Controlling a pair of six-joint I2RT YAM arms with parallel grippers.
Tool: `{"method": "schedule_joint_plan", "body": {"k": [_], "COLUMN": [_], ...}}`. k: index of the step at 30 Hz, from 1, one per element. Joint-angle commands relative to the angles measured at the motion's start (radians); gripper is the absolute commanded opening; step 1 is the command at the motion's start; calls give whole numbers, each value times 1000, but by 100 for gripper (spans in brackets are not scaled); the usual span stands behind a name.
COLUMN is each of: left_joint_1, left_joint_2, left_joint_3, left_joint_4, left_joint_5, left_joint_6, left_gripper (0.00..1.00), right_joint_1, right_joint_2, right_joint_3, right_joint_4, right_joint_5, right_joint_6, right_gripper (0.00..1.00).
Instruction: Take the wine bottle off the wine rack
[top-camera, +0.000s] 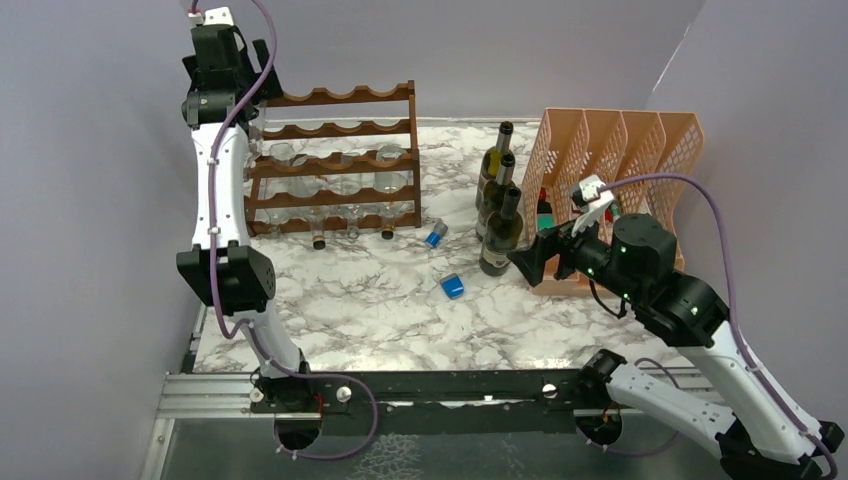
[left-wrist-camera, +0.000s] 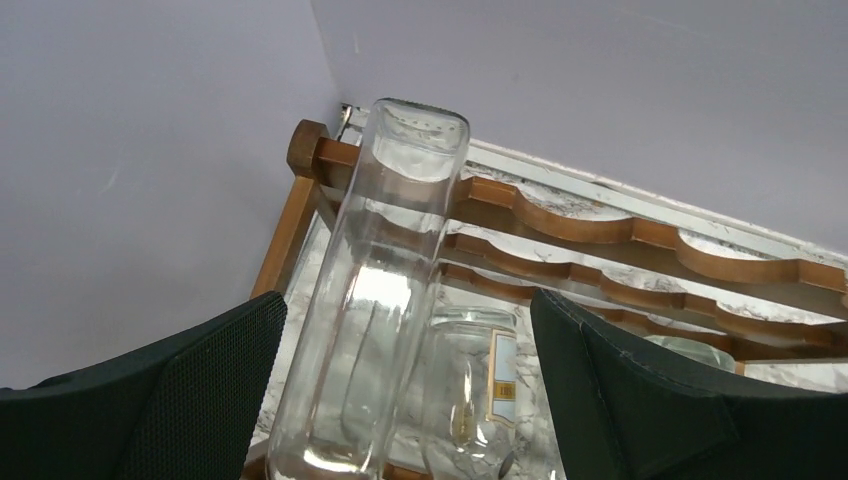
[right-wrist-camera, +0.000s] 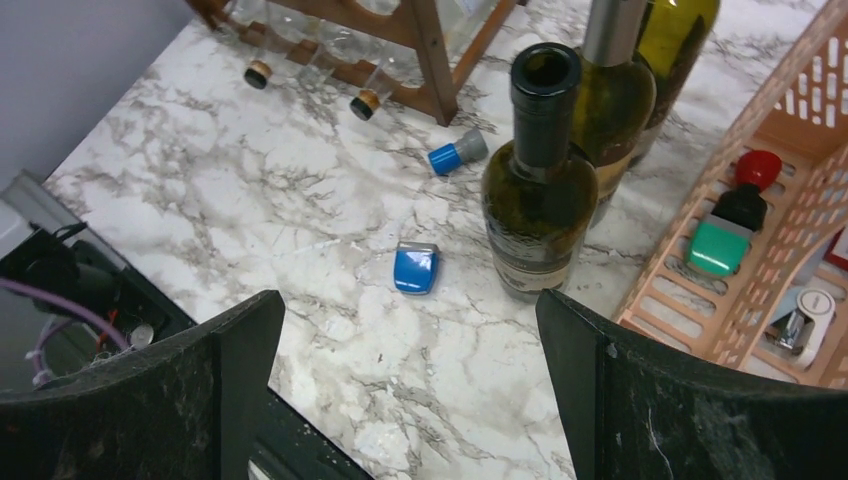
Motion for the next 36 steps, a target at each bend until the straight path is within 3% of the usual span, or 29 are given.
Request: {"method": "schedule_joint_plan", "body": {"k": [1, 14, 30, 36], "left_joint_1": [41, 108, 110, 110], "left_joint_2": [56, 189, 236, 241], "left_joint_3": [74, 139, 85, 57], "left_joint_4": [-13, -11, 26, 32], "left_joint_5": [67, 202, 297, 281], "left_joint_6": [-24, -52, -58, -51], "left_gripper": [99, 96, 64, 74], "right_joint_1": [-4, -5, -4, -4], "right_joint_2": [-41, -63, -61, -62], "right_joint_3": [28, 51, 45, 44], "right_joint_4": [30, 59, 64, 66], "right_joint_5": [-169, -246, -242, -242], "right_joint_6": [-71, -94, -80, -75], "right_gripper": [100, 100, 100, 100]}}
